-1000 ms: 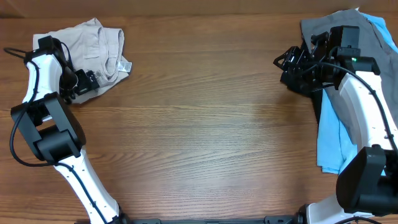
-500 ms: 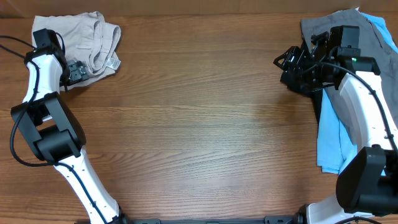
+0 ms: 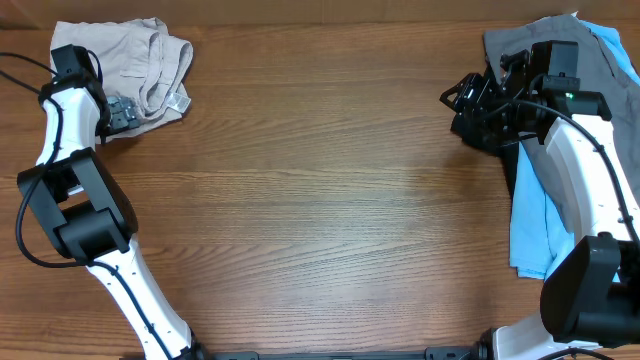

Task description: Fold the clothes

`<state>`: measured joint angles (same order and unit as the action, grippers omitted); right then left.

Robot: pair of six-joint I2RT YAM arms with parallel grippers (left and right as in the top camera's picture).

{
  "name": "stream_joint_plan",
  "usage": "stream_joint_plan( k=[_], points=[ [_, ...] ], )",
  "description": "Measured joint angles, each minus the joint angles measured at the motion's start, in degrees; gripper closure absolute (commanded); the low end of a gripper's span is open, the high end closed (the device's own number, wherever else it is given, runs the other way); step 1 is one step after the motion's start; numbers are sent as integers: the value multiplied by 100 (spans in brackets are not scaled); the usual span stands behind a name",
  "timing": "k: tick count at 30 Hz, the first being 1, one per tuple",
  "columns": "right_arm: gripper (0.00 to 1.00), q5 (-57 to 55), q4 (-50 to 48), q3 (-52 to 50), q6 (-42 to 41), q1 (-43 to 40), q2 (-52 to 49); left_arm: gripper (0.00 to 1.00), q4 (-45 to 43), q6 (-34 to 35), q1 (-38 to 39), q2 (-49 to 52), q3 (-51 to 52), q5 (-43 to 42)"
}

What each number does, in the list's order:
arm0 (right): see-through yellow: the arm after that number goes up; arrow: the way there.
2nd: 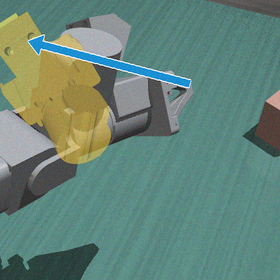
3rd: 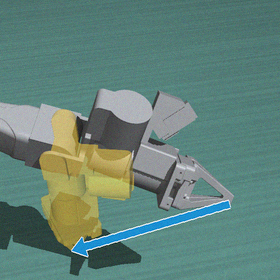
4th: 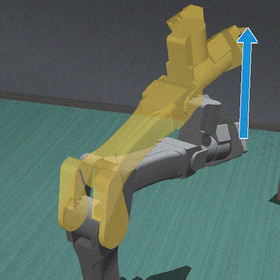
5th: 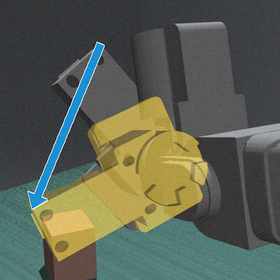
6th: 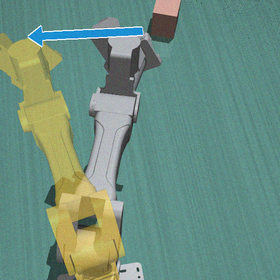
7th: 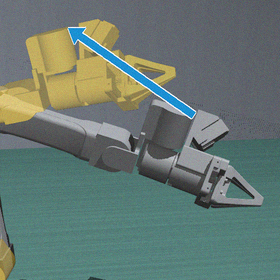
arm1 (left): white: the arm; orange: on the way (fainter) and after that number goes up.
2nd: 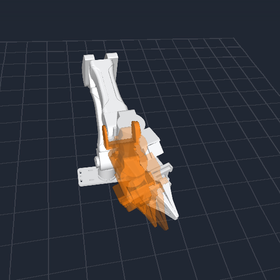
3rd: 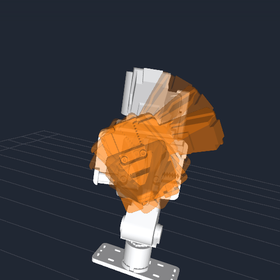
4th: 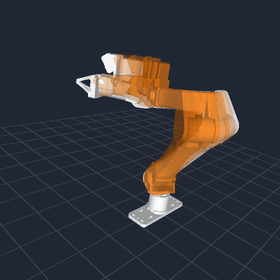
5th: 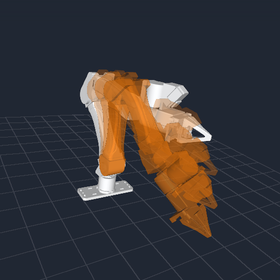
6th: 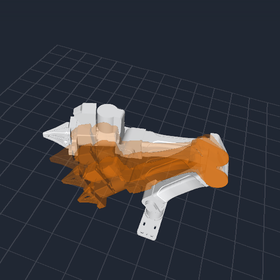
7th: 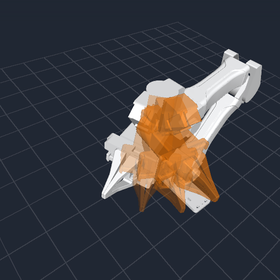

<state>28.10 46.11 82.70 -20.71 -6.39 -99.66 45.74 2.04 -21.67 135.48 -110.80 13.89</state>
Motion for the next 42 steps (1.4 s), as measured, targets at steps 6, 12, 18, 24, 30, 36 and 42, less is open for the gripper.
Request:
stream_joint_plan(
  k=[6,12,18,24,30,36,42],
  points=[
    [0,20,4,0,68,0,0,0,721,-227,168,-140,20,-33],
    [0,7,791,498,345,2,0,0,1080,-267,238,-1392,52,-101],
    [0,-398,2096,1687,868,59,238,0,1353,-267,496,-2610,50,-1123],
    [0,-1132,2992,2435,1097,81,1023,0,1786,-267,1471,-2927,50,-1980],
    [0,-1641,3591,2577,1154,83,2100,0,1899,-267,2245,-2927,52,-2186],
    [0,-1875,4118,2625,1158,81,2981,0,1899,-267,2422,-2927,52,-2210],
    [0,-1462,4266,2638,1158,81,2988,0,1899,-267,2422,-2927,52,-2208]
  ],
)
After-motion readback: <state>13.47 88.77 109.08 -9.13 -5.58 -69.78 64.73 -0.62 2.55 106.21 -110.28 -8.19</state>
